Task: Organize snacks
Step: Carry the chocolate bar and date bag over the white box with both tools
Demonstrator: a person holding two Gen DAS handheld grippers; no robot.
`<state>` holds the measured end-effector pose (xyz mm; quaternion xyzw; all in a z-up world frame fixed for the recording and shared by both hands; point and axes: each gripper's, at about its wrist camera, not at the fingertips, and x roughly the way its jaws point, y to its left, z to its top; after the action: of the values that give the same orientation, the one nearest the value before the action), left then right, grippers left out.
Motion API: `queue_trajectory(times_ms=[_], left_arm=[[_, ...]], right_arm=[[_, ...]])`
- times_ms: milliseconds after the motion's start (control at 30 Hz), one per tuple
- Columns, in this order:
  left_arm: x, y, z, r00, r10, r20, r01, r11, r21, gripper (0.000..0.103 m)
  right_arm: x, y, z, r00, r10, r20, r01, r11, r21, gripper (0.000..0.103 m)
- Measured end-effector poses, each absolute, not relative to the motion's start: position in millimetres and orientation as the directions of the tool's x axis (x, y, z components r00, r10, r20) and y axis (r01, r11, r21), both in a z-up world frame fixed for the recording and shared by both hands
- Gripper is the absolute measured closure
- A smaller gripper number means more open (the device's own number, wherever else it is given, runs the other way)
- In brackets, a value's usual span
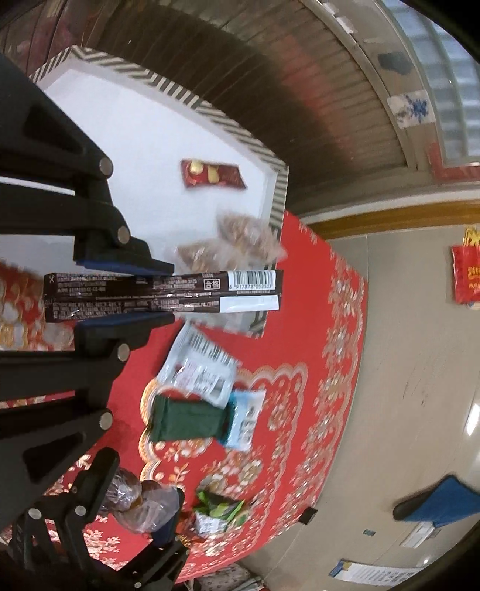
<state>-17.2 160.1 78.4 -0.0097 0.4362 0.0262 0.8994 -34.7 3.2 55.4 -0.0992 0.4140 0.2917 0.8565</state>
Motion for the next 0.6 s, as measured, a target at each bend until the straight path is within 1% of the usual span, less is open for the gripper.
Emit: queue_trajectory(times_ms=[267, 600], left_arm=[[2.0, 211.3, 78.8, 0.593, 0.081, -0.801, -0.136, 0.991, 0.000, 0.082], [28.4, 248.2, 63.7, 0.550, 0.121, -0.826, -0.213, 0.977, 0.001, 0.082]], right_arm=[[-18.7, 49.9, 59.4, 0.463, 0.450, -0.764, -0.632, 0.772, 0.071, 0.031], [4.0, 109.0, 61.6, 0.428, 0.487, -0.762, -0.686, 0.724, 0.077, 0.031]])
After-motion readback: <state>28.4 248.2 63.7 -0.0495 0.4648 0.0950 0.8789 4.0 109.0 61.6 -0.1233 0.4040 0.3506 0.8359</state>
